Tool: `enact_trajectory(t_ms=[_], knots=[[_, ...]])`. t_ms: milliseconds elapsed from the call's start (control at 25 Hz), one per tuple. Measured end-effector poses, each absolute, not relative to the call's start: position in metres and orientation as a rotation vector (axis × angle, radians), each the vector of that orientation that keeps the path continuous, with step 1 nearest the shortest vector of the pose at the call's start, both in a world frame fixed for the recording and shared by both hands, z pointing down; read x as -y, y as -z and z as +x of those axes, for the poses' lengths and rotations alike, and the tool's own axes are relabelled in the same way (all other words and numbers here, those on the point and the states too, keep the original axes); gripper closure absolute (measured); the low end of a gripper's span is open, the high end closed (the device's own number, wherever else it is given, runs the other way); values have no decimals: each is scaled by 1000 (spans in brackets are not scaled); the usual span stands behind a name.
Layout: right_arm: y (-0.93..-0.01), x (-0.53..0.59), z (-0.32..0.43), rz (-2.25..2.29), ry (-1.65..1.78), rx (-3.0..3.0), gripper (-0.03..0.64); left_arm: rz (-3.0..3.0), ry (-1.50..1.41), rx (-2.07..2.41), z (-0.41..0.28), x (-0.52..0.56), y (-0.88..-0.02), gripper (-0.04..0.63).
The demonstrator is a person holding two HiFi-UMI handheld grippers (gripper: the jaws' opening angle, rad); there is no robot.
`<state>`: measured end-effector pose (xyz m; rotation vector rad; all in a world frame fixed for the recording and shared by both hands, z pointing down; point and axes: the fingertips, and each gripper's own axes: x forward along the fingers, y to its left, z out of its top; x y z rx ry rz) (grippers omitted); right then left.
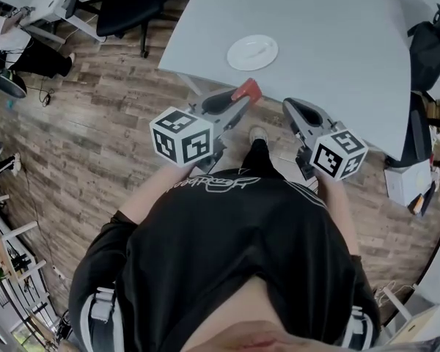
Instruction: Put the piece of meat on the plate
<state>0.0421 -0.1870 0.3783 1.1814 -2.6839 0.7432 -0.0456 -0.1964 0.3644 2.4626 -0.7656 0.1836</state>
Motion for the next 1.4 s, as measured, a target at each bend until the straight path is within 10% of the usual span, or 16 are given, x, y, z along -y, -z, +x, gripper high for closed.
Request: enact_trajectory(t_ms=[1400], knots=[[-439,346,78,1013,-921,2622,606,2303,-331,833,-4,351,-441,503]])
